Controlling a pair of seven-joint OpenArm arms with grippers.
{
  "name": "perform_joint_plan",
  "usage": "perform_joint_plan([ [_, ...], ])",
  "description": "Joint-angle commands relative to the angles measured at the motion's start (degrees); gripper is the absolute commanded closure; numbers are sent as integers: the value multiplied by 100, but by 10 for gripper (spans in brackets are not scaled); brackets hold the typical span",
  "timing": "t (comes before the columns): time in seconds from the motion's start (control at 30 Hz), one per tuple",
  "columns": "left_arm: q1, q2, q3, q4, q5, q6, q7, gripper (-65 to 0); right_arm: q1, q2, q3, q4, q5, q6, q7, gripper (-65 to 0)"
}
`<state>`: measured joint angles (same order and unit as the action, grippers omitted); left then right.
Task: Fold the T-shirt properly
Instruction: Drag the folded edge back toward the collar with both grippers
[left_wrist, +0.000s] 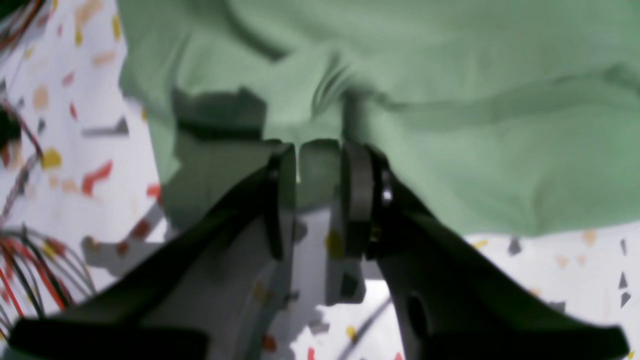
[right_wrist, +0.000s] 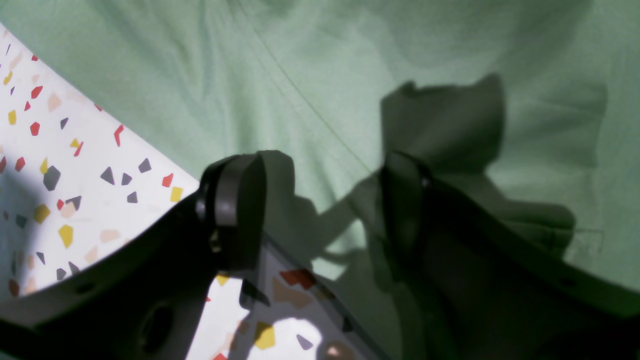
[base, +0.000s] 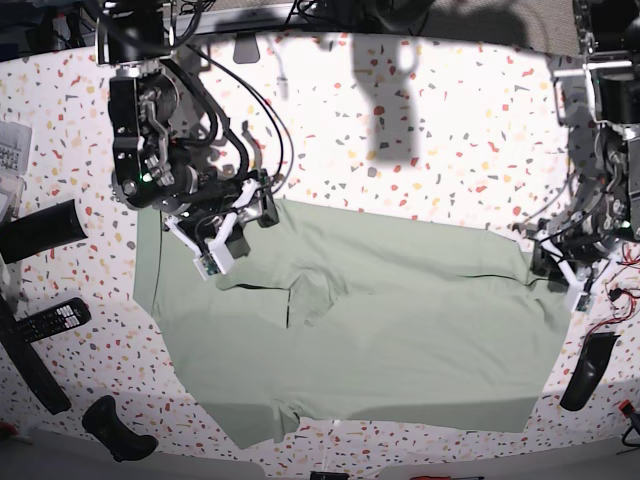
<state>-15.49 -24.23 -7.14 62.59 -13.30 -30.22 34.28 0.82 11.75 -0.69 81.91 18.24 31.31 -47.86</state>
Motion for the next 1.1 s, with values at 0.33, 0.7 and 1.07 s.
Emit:
perform_joint_plan([
  [0.33, -1137, 402, 118, -1899, 890, 68, -199, -140, 42, 31, -7, 48, -22, 20, -149, -364],
  [0.7, -1193, 372, 1362, -2426, 922, 455, -129, -140, 42, 31, -7, 48, -20, 22, -144, -364],
  [1.07, -1178, 289, 1394, -2426, 245, 450, 85, -140, 42, 31, -7, 48, -20, 20, -120, -364],
])
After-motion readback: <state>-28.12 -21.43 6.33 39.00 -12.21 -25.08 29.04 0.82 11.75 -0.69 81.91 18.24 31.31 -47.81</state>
